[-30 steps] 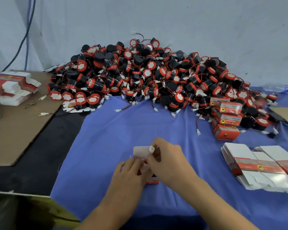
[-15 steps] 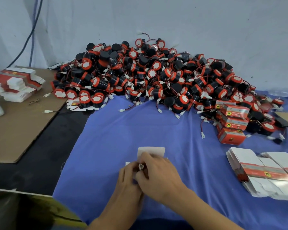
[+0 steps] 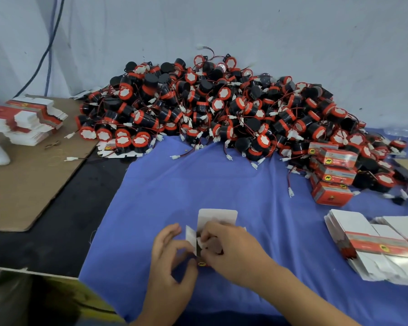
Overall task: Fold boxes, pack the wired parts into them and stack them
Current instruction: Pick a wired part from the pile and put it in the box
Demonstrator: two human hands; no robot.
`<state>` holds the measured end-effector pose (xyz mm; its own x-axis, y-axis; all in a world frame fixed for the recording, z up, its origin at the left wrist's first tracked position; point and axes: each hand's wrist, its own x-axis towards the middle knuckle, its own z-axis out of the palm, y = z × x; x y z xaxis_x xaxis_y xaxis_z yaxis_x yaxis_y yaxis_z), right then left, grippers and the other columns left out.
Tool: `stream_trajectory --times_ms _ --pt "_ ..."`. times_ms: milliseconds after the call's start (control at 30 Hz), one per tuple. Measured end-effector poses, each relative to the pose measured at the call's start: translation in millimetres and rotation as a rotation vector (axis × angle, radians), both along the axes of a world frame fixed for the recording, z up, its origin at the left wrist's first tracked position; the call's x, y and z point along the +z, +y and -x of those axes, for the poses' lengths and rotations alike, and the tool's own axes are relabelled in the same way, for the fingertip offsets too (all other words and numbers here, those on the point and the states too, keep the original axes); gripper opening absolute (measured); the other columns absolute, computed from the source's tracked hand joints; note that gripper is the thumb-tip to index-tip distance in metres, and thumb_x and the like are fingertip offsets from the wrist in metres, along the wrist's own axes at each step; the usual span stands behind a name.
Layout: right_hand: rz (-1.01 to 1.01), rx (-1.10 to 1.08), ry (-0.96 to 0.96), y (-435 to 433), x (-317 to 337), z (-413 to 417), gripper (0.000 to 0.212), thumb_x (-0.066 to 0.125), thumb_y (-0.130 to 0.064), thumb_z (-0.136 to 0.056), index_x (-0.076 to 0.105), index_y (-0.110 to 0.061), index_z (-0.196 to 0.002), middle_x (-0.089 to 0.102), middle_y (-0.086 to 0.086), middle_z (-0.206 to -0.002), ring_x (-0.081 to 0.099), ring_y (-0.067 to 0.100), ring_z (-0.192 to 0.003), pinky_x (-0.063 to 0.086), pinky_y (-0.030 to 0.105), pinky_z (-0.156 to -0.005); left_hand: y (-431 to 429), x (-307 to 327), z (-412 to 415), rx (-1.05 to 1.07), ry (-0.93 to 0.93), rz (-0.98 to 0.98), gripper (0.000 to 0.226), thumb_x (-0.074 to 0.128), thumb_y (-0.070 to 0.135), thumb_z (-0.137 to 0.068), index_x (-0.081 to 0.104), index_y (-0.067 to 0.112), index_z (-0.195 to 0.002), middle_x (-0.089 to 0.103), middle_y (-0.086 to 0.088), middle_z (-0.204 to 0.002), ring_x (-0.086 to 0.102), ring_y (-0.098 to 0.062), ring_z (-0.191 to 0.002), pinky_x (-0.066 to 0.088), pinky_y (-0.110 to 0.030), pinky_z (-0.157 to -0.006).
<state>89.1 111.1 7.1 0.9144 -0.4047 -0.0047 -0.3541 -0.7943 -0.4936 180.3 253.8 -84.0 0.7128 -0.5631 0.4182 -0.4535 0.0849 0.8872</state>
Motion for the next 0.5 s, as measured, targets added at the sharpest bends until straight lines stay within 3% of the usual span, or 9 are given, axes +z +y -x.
stream_trajectory --times_ms 133,267,367,500 --pt "0.092 0.092 0.002 0 1 -1 0.016 0.057 -0.042 -0.092 0.061 -0.027 -0.094 0.061 -0.013 -0.100 0.053 0.009 -0.094 0.053 0.037 -0.077 -2 7 1 -0.075 0.224 0.054 0.055 0.064 0.009 -0.084 0.052 0.043 -0.126 0.063 0.011 -0.130 0.063 -0.009 -0.119 0.057 -0.020 -0.082" --pt "0.106 0.164 0.017 0 3 1 0.019 0.050 -0.033 -0.096 0.066 -0.028 -0.088 0.064 -0.014 -0.099 0.050 0.005 -0.102 0.051 0.033 -0.079 -2 13 0 -0.086 0.159 -0.082 0.032 0.056 0.023 -0.094 0.060 0.042 -0.120 0.070 0.015 -0.116 0.068 -0.005 -0.105 0.055 -0.016 -0.080" --pt "0.094 0.075 0.076 4 5 -7 0.020 0.051 -0.028 -0.091 0.065 -0.028 -0.076 0.064 -0.011 -0.087 0.054 0.009 -0.088 0.054 0.037 -0.068 -4 19 -1 -0.076 0.152 -0.093 0.022 0.054 0.029 -0.096 0.064 0.041 -0.112 0.072 0.016 -0.108 0.070 -0.002 -0.097 0.053 -0.011 -0.075" --pt "0.042 -0.098 0.149 7 7 -19 0.029 0.063 -0.027 -0.081 0.049 -0.027 -0.055 0.056 -0.005 -0.062 0.049 0.012 -0.058 0.039 0.027 -0.050 -5 19 -2 -0.089 0.201 -0.097 0.018 0.058 0.027 -0.098 0.067 0.038 -0.109 0.072 0.011 -0.109 0.070 -0.006 -0.098 0.055 -0.016 -0.074"
